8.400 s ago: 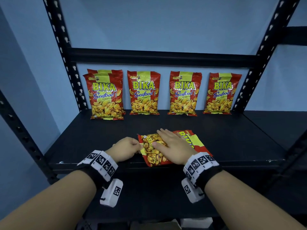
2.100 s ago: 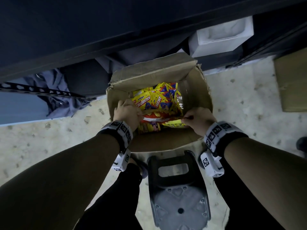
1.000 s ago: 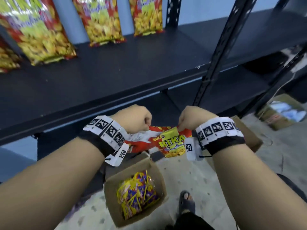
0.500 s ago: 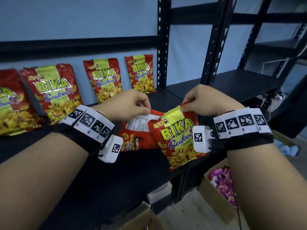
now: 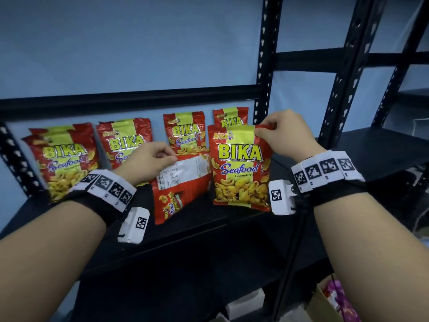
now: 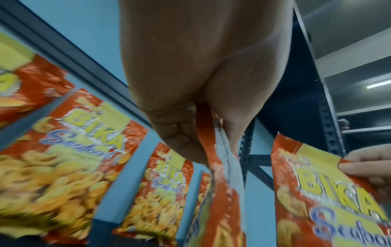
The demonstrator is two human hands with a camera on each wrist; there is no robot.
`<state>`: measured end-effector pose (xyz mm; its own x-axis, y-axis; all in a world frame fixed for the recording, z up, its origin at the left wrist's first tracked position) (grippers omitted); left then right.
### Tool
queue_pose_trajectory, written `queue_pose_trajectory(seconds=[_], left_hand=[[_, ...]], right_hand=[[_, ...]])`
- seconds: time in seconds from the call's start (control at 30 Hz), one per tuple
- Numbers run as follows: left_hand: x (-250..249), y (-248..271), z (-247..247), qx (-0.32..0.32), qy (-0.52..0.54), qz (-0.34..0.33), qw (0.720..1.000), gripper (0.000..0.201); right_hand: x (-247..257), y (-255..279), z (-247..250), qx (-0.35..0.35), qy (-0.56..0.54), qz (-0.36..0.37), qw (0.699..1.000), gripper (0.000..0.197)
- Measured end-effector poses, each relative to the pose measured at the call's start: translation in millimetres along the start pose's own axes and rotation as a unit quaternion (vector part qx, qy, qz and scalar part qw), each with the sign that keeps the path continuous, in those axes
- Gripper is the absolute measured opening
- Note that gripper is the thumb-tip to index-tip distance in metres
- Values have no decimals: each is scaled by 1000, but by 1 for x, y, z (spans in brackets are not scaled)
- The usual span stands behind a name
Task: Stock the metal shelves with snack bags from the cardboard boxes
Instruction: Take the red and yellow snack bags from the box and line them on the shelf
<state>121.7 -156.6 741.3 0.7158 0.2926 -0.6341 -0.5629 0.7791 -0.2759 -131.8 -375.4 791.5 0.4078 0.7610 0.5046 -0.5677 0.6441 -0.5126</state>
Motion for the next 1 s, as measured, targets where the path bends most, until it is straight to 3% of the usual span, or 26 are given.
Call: queue_pose_trajectory(seconds=[0.17, 0.33, 0.63, 0.83, 1.0], left_hand=[[45, 12, 1, -33, 0, 58, 998, 8], [70, 19, 1, -61, -9, 82, 995, 18], [98, 34, -24, -10, -61, 121, 991, 21], [110, 49, -40, 21, -46, 146, 988, 31], [122, 57, -47, 51, -30, 157, 986, 33]], right_hand=[[-1, -7, -27, -80, -32, -2, 996, 21], [-13, -10, -42, -110, -26, -8, 994, 18], [-28, -1, -61, -152, 48, 32, 987, 23], [-21, 21, -89, -99, 30, 128, 986, 21], [-17, 38, -118, 48, 77, 179, 980, 22]])
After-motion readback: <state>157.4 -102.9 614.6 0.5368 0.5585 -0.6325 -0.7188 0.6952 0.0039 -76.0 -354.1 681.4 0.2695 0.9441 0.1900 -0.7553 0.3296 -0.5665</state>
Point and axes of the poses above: each hand's wrist, its own y-axis away from the middle knuckle, its own z-axis out of the back of the hand, x = y × z, the point moved 1 cm from there along -y, towards the middle knuckle, and after that the axes turned 2 degrees about -y, right-handed, at the moved point
